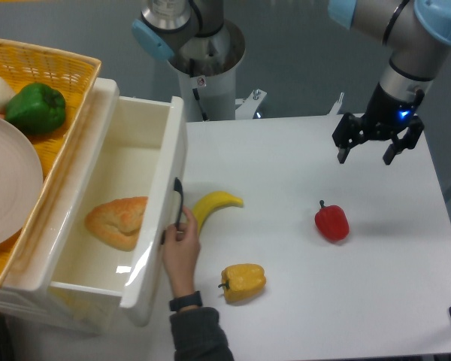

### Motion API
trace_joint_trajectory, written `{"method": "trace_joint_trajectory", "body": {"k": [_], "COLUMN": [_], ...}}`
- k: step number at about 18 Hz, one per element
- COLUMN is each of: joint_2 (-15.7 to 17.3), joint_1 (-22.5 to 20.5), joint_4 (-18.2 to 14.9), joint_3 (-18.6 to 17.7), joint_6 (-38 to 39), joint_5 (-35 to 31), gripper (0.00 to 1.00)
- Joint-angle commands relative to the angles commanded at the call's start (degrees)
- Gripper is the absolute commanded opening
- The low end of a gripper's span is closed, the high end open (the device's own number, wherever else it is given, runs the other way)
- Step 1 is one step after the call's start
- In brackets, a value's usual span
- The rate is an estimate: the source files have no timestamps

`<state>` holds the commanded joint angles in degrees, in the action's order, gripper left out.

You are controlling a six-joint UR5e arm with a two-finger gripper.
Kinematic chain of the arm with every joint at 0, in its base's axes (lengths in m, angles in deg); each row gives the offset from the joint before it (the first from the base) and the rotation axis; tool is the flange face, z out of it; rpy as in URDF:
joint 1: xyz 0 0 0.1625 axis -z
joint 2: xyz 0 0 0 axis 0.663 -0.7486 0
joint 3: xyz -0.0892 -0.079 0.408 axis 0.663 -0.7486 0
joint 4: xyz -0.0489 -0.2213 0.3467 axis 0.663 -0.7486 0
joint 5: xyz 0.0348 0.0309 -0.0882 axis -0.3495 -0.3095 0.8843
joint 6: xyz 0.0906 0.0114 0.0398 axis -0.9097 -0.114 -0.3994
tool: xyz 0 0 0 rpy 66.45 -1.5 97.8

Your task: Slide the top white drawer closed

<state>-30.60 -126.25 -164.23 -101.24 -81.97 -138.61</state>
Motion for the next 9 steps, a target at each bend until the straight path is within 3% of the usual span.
{"method": "trace_joint_trajectory", "body": {"k": [5, 9], "joint_2": [-2.9, -2.9], "joint_1": [-1.93, -2.37], "joint_4": [0.0, 0.0], "joint_3": [2.28, 2.46], "joint_6": [-13.56, -24.64], "joint_5": [-2.29, -4.84], "gripper": [1.0, 1.0]}}
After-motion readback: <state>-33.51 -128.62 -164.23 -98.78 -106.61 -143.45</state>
